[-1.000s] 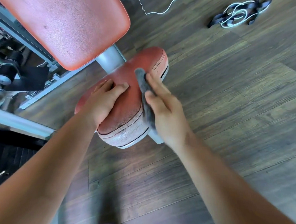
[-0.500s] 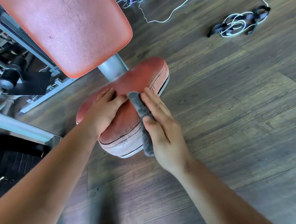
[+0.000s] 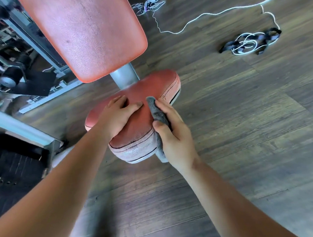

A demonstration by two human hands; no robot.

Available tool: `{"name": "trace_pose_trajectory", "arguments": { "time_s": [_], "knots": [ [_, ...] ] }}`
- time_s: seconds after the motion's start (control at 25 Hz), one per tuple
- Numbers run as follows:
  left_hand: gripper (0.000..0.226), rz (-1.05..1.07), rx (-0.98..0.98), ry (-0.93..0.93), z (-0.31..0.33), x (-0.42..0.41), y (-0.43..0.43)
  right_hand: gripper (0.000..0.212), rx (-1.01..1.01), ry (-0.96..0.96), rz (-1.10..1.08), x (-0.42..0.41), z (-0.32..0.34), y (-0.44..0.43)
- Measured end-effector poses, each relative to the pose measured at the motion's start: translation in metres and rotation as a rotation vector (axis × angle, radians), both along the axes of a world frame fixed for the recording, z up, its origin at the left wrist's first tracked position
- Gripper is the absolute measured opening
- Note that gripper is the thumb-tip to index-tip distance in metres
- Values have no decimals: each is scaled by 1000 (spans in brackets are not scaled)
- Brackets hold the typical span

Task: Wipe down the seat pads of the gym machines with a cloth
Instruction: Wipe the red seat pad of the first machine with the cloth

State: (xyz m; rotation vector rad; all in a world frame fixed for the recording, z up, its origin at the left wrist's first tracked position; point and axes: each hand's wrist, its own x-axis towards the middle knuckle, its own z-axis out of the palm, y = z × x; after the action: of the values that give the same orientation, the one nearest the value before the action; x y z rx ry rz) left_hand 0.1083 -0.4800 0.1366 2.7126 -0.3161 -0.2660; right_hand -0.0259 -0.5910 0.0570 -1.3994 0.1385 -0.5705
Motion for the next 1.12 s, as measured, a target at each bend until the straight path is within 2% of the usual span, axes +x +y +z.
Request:
{"name": "trace_pose_trajectory", "arguments": {
  "time_s": [0.12, 0.2, 0.28, 0.36, 0.48, 0.64, 0.68, 0.76, 0.88, 1.0, 1.12],
  "knots": [
    [71, -26, 20, -31, 14, -10, -1, 44, -68, 96, -125, 6, 19, -7],
    [75, -51, 124, -94, 22, -22, 1, 42, -76, 172, -106, -3, 36, -8],
    [67, -38, 120, -129, 35, -39, 0, 37, -26, 220, -28, -16, 53, -10],
    [61, 16, -95, -101, 47, -70, -1, 35, 35, 185, 5, -29, 73, -13],
    [50, 112, -568, -15, 54, -125, -2, 34, 92, 108, 42, -41, 100, -4],
    [29, 229, -1113, 229, 65, -170, -3, 33, 207, 127, 140, -42, 122, 29],
    [27, 256, -1173, 255, 67, -172, -2, 32, 211, 138, 155, -43, 125, 35],
    [23, 279, -1141, 235, 69, -173, 4, 33, 175, 169, 200, -41, 123, 39],
    [22, 315, -1043, 148, 63, -166, 23, 34, -20, 213, 267, -33, 118, 43],
    [15, 395, -1047, 91, 55, -156, 48, 38, -161, 207, 284, -14, 115, 41],
    [9, 483, -1086, 3, 35, -146, 74, 41, -473, 196, 248, 5, 110, 23]
  ]
}}
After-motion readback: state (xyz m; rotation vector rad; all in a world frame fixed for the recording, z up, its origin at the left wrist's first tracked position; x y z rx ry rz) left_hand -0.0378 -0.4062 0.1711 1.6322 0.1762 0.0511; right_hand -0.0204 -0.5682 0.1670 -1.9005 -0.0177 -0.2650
